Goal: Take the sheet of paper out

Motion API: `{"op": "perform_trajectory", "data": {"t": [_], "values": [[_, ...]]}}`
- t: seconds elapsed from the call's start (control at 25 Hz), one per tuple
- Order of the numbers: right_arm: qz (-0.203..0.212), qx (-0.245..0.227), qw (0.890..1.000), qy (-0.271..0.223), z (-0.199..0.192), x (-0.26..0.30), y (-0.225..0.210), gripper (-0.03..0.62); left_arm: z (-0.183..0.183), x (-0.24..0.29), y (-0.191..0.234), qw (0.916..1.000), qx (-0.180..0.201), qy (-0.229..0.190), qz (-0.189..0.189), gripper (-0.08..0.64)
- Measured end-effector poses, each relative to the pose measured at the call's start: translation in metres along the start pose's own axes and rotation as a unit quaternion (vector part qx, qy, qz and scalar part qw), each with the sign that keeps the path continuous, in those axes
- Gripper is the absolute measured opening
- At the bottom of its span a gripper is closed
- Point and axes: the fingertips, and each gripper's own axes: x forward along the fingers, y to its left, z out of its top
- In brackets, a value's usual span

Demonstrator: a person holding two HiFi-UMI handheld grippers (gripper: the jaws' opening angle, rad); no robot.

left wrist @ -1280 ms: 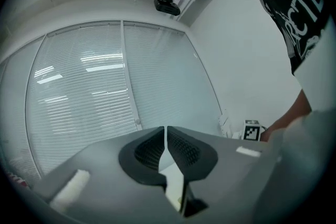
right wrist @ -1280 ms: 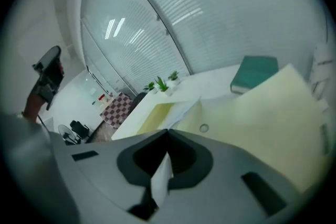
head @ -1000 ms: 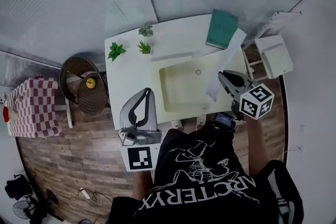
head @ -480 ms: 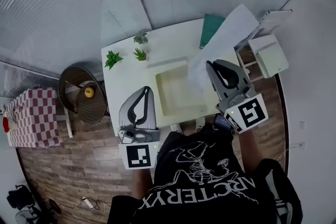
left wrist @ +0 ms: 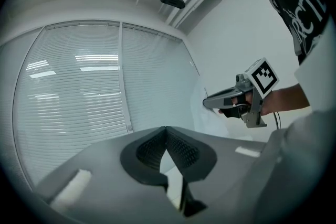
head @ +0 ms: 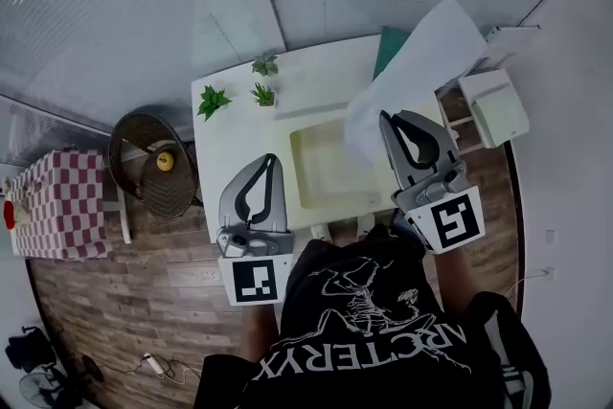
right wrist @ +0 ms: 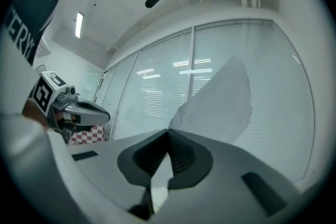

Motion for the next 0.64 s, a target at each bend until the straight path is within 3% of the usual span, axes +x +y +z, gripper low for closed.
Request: {"op": "perform_trajectory", "data": {"t": [0.12, 0.64], "values": [[0.000, -0.002, 1.000, -0.008, 0.005, 0.000, 0.002, 0.012, 0.004, 0.000, -0.001, 0.9999, 0.017, 0.002, -0.001, 0.012], [0.000, -0.016, 1.000, -0.005, -0.002, -0.001, 0.000, 0.012, 0.000, 0.006, -0.005, 0.9998, 0.019, 0.004, -0.003, 0.011]]}}
